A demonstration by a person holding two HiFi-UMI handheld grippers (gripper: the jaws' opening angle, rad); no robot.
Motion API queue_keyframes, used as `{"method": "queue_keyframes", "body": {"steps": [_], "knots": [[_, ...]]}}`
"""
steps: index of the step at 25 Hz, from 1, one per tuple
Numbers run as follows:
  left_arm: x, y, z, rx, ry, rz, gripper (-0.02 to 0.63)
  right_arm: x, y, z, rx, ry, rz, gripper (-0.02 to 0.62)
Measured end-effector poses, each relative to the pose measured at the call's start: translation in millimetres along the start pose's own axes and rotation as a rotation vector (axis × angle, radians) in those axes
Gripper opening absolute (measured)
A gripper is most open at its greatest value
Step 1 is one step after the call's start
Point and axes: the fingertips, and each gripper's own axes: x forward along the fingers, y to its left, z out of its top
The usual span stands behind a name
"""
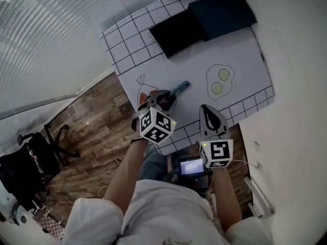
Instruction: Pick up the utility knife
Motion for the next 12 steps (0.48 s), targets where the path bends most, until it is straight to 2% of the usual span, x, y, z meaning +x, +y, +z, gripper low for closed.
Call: {"method": "queue_keyframes", "body": {"steps": [12], "knots": [[-16.0, 3.9, 5.6, -0.035, -0.065, 0.001, 0.120, -5.3, -7.4, 6.2, -0.004, -0.019, -0.005, 0.006]]}}
